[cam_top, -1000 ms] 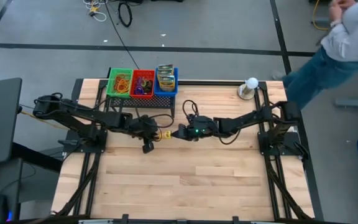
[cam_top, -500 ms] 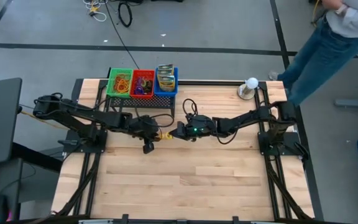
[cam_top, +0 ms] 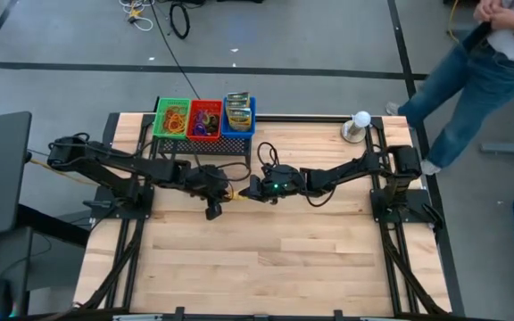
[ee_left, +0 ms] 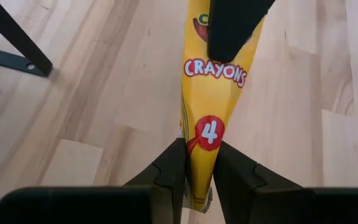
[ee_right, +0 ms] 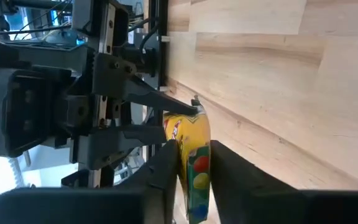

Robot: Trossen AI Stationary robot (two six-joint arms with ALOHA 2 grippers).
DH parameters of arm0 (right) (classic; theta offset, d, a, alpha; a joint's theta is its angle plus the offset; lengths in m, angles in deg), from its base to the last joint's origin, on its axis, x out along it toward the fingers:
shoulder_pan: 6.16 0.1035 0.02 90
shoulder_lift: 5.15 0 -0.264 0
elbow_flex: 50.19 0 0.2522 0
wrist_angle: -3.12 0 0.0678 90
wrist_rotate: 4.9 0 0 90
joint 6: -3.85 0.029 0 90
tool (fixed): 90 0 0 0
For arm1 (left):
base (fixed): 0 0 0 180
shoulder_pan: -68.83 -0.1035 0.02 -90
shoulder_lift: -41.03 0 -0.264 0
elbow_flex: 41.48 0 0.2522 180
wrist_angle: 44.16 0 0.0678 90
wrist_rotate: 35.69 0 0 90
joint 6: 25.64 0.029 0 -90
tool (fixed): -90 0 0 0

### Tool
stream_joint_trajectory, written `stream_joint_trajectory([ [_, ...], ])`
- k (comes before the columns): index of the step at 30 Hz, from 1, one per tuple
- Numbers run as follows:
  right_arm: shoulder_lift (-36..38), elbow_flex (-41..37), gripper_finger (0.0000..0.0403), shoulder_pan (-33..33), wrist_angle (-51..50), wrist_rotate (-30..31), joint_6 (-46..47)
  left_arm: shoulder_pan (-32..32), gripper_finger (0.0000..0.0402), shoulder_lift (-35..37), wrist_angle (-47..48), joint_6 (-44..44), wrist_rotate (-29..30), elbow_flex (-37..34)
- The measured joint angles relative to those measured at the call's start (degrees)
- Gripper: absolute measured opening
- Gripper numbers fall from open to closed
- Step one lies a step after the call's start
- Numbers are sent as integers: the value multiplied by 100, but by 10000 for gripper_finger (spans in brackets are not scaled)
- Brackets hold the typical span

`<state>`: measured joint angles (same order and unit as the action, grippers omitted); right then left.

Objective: Pick & Place Office Desk Supplies
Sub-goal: Put the small box of crayons into the blue bin on the shelf

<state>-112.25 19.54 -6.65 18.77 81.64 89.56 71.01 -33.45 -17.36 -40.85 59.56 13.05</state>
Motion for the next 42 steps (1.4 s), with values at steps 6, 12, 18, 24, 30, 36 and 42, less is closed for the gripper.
stream_joint_trajectory([
  [6, 6, -11, 58, -9, 51, 5, -51, -128, 85, 20, 269, 46, -124, 140],
  [12, 12, -9, 54, -59, 318, -17, -210, -367, 128, 313, 858, 328, -471, 438],
  [18, 6, -11, 54, -138, 624, -70, -392, -724, 197, 745, 1419, 560, -655, 744],
  [24, 97, -11, 54, -246, 989, -169, -707, -1164, 245, 1173, 2214, 993, -657, 1126],
  [30, 773, 108, 54, -618, 277, -425, -1471, -1717, 208, 2091, 2472, 923, -723, 1282],
  [36, 1273, 1284, 54, -1313, -2257, -656, -3160, -2114, 108, 3107, 2487, 610, -892, 1029],
  [42, 1221, 2610, 54, -2096, -3856, -738, -5016, -2139, 53, 3439, 2508, 520, -887, 978],
])
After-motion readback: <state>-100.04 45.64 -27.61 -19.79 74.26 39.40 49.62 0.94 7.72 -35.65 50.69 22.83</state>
